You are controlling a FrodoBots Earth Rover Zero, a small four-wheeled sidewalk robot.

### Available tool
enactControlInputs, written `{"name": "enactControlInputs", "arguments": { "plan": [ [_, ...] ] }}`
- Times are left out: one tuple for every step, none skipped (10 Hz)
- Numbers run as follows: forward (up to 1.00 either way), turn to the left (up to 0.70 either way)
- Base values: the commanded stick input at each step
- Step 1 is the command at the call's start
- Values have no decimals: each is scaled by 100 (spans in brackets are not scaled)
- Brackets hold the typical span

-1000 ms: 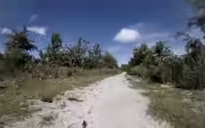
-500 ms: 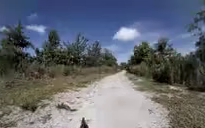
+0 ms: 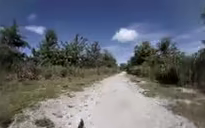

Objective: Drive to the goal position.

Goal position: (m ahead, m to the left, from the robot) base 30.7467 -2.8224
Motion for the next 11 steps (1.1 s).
{"name": "enactControlInputs", "arguments": {
  "plan": [
    [85, -7],
    [85, -20],
    [85, -34],
    [85, -17],
    [85, 0],
    [85, 0],
    [85, 0],
    [85, 0],
    [85, 0],
    [85, 0],
    [85, 0]
  ]
}}
